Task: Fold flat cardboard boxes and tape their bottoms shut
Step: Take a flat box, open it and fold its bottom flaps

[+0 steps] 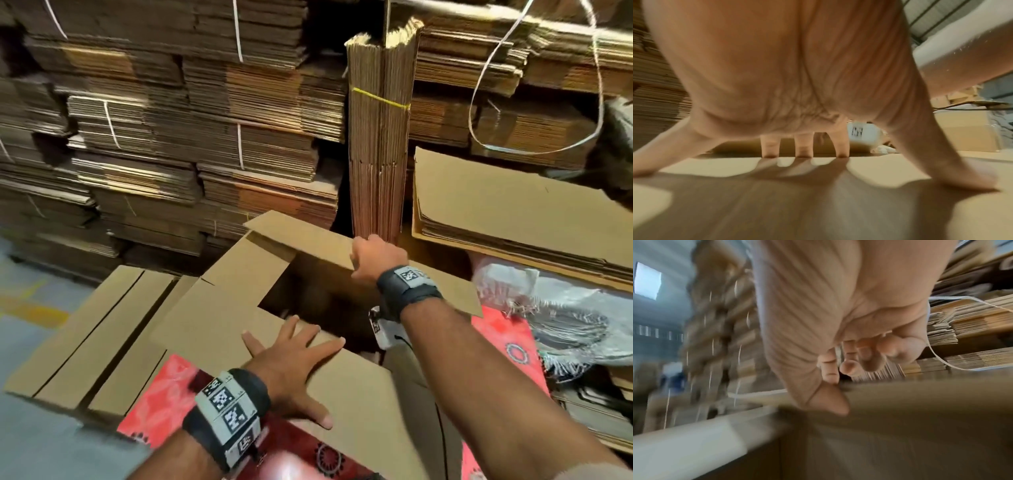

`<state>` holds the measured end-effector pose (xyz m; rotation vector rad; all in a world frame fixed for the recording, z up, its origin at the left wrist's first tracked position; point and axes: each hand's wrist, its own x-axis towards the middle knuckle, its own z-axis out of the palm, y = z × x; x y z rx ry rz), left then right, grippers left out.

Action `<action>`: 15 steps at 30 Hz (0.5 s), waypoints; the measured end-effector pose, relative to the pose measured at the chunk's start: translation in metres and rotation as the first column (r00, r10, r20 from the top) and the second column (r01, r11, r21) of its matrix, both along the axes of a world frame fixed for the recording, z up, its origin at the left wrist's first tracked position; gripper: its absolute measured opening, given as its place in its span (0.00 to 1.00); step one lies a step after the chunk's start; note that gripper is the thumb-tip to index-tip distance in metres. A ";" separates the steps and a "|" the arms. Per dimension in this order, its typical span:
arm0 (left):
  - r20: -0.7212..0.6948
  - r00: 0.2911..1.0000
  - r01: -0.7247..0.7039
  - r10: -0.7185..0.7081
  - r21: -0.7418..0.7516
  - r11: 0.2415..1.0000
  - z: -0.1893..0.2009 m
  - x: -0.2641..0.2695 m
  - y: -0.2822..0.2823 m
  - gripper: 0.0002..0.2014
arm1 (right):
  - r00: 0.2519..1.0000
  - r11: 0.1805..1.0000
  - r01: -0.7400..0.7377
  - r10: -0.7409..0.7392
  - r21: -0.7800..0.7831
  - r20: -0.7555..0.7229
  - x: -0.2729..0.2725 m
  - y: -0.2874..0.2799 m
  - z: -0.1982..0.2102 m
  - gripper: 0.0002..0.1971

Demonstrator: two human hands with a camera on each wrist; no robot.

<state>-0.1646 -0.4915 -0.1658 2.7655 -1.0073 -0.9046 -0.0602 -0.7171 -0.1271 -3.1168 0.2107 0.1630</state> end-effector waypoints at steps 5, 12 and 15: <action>-0.005 0.996 -0.090 0.090 -0.010 0.996 0.001 -0.003 -0.007 0.54 | 0.930 0.997 0.060 -0.074 0.052 0.359 0.029 -0.050 0.059 0.14; -0.068 0.989 -0.130 0.130 0.001 0.992 0.005 -0.005 -0.011 0.53 | 0.897 0.993 0.115 -0.100 -0.008 0.431 0.048 -0.069 0.016 0.21; -0.074 0.993 -0.090 0.092 0.033 0.995 0.011 -0.006 -0.015 0.52 | 0.923 0.993 0.114 -0.090 -0.042 0.374 0.042 -0.054 -0.003 0.29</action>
